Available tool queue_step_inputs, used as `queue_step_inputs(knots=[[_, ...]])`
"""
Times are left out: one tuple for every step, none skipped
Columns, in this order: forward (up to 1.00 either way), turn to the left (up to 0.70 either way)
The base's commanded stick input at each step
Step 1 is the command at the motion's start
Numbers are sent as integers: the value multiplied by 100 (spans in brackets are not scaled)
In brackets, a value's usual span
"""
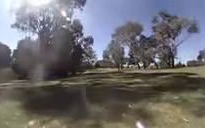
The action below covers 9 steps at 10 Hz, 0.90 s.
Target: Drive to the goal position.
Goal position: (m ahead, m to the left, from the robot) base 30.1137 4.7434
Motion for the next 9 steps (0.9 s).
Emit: queue_step_inputs(knots=[[100, -27], [100, -14], [100, 0], [100, 0], [100, 0], [100, 0], [100, 0], [100, 0], [100, 0]])
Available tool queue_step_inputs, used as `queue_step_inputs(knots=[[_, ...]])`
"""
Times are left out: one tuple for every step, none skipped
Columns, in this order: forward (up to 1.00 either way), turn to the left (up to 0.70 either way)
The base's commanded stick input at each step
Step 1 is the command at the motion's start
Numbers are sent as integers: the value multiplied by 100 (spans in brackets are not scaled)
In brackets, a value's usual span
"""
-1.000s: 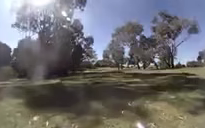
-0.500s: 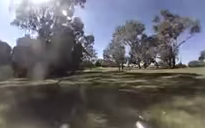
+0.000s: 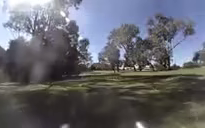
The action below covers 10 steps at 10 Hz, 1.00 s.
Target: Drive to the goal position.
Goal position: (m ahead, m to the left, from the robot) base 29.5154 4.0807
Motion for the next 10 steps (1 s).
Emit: queue_step_inputs(knots=[[100, 0], [100, 0], [100, 0], [100, 0], [100, 0], [100, 0], [100, 0], [100, 0], [100, 0], [100, 0]])
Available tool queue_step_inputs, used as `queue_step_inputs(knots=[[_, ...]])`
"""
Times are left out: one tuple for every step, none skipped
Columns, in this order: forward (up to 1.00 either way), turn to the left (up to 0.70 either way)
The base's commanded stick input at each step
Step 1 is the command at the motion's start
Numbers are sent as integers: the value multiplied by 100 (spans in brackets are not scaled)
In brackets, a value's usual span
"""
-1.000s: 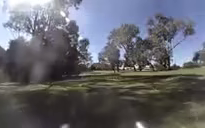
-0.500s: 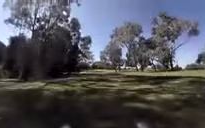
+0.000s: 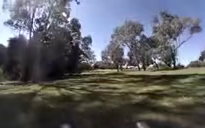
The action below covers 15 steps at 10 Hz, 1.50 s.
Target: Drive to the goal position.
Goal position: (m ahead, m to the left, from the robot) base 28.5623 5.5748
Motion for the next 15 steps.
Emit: queue_step_inputs(knots=[[100, -10], [100, -24], [100, -27], [100, -26], [100, -12], [100, 0], [100, 0], [100, 0], [100, 0], [100, 0], [100, 0], [100, 0], [100, 0], [100, 0], [100, 0]])
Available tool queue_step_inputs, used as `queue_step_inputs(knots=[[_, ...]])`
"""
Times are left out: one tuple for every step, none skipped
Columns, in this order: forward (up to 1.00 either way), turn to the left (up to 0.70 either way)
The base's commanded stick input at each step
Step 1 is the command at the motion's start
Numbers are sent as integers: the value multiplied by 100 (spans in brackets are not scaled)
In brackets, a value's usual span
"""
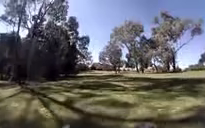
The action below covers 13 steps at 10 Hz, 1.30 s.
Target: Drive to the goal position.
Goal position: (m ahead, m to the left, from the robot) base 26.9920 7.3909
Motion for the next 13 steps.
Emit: queue_step_inputs(knots=[[100, 0], [100, 0], [100, 0], [100, 0], [100, 0], [100, 0], [100, 0], [100, 0], [100, 0], [100, 0], [100, 0], [100, 0], [100, 0]])
